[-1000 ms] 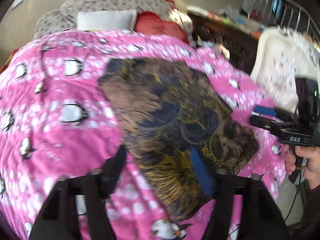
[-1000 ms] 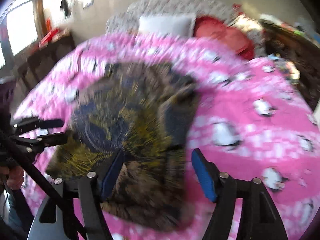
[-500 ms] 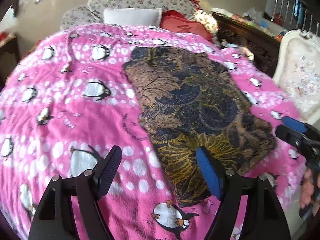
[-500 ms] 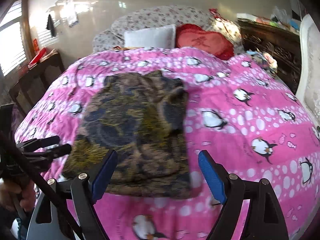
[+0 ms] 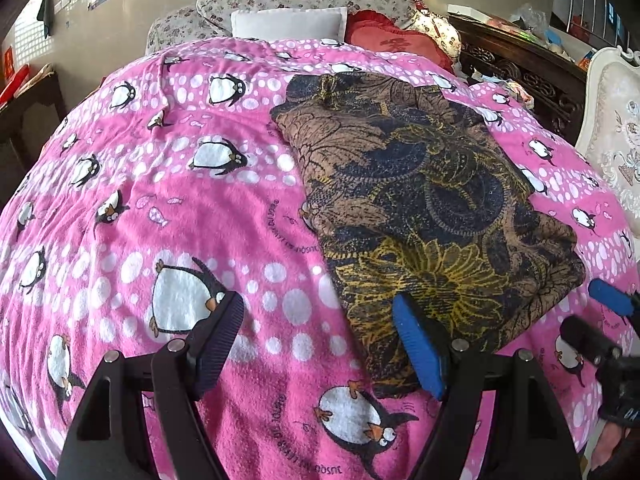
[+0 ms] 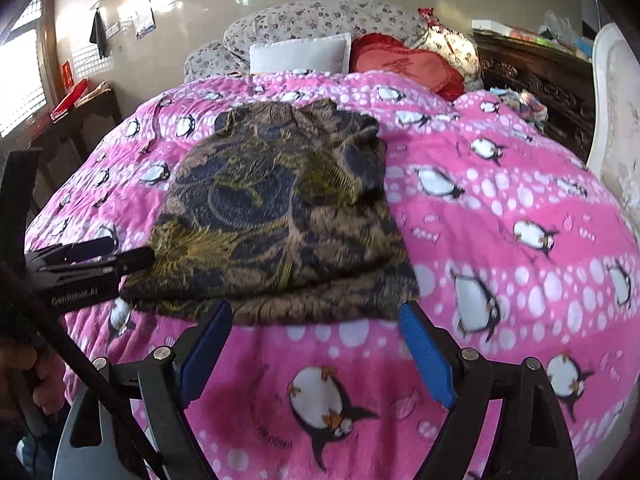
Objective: Fold small clothes
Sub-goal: 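Release the folded garment and withdraw both grippers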
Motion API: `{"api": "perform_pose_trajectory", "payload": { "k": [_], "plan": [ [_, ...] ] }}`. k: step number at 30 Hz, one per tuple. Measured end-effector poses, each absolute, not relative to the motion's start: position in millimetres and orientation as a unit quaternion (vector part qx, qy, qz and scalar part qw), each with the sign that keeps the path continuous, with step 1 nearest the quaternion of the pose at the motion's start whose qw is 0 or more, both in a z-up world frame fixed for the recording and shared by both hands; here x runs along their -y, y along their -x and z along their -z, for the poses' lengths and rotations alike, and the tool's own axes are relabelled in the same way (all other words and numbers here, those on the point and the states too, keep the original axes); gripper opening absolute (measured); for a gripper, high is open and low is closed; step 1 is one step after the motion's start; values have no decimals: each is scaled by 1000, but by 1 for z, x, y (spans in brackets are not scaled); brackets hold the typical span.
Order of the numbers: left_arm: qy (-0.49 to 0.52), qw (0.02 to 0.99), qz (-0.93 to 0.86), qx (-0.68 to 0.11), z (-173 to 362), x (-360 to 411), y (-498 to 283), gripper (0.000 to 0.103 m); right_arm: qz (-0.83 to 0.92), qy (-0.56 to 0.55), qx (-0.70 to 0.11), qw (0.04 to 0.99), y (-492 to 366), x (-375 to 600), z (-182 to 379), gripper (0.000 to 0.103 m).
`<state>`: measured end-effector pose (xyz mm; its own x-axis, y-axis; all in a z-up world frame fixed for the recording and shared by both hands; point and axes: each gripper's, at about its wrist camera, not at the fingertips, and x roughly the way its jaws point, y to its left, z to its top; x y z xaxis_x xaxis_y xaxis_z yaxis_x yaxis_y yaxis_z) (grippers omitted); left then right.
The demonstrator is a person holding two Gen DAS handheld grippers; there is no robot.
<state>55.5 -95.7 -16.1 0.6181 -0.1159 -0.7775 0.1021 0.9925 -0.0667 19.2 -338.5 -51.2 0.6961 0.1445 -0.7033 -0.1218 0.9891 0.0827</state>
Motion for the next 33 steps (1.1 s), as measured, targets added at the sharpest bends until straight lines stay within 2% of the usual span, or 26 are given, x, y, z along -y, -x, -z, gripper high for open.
{"api": "perform_pose_trajectory", "payload": {
  "k": [5, 10, 11, 12, 14, 21, 33],
  "plan": [
    [4, 899, 60, -433, 17, 94, -54, 76, -67, -12, -387, 920, -13, 338, 54, 89],
    [-20, 906, 58, -418, 5, 102, -41, 84, -69, -11, -378, 923, -5, 339, 45, 89],
    [-24, 909, 65, -410, 1, 105, -37, 88, -69, -8, -376, 924, -4, 338, 43, 89],
    [-28, 912, 69, -402, -3, 108, -32, 97, -67, -4, -373, 925, -2, 337, 41, 89],
    [-41, 921, 76, -379, -11, 114, -21, 103, -72, -10, -372, 926, 0, 335, 39, 89],
    [-33, 937, 95, -334, -30, 123, 5, 103, -77, -1, -371, 925, 9, 325, 37, 89],
    [-24, 910, 101, -402, -20, 124, -1, 103, -65, -6, -368, 927, 23, 331, 34, 89]
  ]
}}
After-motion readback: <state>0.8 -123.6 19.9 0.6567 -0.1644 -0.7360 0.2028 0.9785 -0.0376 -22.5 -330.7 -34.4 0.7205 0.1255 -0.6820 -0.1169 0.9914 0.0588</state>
